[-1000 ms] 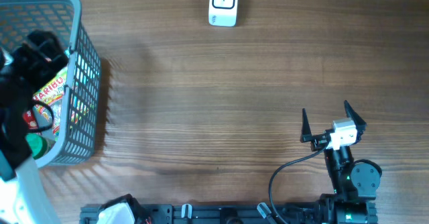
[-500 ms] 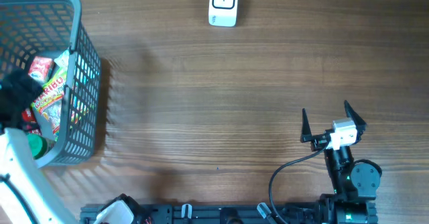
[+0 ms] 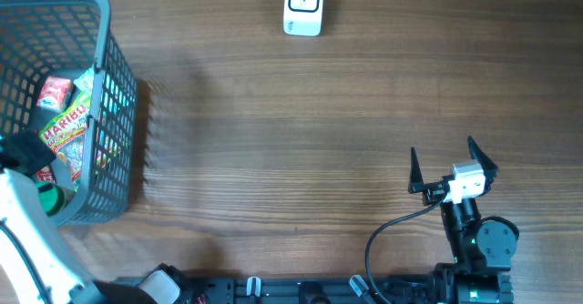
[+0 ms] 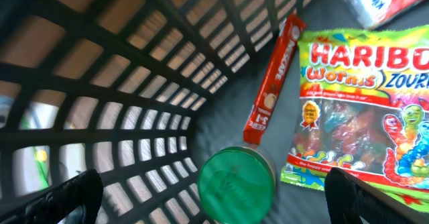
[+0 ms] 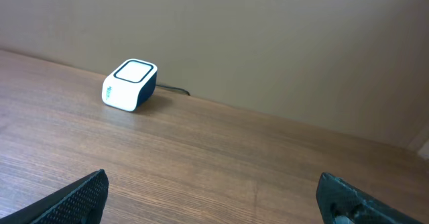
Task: Scan the item barcode
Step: 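Reach the left gripper into the basket toward the green-lidded jar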
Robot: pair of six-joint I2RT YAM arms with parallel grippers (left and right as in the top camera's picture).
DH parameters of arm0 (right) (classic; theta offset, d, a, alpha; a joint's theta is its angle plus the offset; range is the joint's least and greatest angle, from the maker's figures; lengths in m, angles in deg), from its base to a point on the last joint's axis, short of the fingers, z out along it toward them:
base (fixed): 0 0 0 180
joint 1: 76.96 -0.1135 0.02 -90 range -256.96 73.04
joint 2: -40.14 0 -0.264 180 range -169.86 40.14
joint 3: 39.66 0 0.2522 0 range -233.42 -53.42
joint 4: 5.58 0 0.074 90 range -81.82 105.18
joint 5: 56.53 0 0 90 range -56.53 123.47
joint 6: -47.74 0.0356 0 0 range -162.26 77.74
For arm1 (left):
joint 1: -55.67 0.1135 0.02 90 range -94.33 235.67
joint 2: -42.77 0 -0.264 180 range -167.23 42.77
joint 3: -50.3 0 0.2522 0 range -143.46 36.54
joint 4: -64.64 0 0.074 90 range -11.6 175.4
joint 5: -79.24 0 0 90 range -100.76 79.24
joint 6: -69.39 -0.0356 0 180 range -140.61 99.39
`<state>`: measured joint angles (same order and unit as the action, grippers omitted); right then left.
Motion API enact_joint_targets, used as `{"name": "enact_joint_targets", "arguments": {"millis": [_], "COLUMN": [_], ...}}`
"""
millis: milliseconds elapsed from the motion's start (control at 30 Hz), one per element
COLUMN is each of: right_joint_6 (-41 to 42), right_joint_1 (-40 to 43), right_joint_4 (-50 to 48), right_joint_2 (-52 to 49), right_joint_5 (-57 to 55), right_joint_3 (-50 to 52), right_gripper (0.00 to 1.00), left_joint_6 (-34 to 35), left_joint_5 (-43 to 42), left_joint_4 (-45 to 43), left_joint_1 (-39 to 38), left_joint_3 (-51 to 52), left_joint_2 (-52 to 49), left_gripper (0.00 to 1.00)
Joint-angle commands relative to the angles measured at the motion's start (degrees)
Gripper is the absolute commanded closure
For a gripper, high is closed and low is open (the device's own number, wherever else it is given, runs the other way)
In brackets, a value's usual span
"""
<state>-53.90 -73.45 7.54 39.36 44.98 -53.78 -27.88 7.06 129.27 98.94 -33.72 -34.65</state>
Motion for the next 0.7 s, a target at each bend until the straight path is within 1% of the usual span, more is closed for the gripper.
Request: {"name": "enact_joint_targets", "arguments": {"millis": [0,67,167,300,500,567,667], "right_joint_6": [-0.3,-0.3,-0.3,-0.3,-0.3,-0.3,-0.3], "right_joint_1": [-0.2,-0.2,-0.2,-0.2,-0.2,-0.2,-0.2], "right_joint_4": [-0.2,-0.2,-0.2,-0.2,-0.2,-0.2,-0.2], "right_joint_2": [0.5,0.5,0.5,0.5,0.5,0.5,0.5], "right_joint_5": [-0.2,-0.2,-0.2,-0.2,-0.1,-0.2,-0.2], "right_joint_3": [0.1,0.1,0.1,0.1,0.1,0.1,0.1], "right_gripper": [0.0,0.0,0.0,0.0,0.0,0.0,0.0], "left_joint_6": [-0.9,-0.9,-0.7,3.7,4.9,7.8,7.8], "left_joint_5": [-12.9,-16.7,-18.7,-18.3,-16.5,-16.5,-15.8], "left_joint_4": [-0.6,-0.5,0.2,2.2,3.0,4.5,9.3], "left_joint_1": [3.5,4.5,4.5,5.2,7.5,8.7,9.3], "left_joint_3": [0.9,0.9,0.9,0.9,0.9,0.9,0.9], "left_joint_2": [-5.5,-9.3,-13.0,-17.9,-18.6,-18.6,-18.6], "left_gripper": [0.0,0.0,0.0,0.0,0.0,0.0,0.0]}}
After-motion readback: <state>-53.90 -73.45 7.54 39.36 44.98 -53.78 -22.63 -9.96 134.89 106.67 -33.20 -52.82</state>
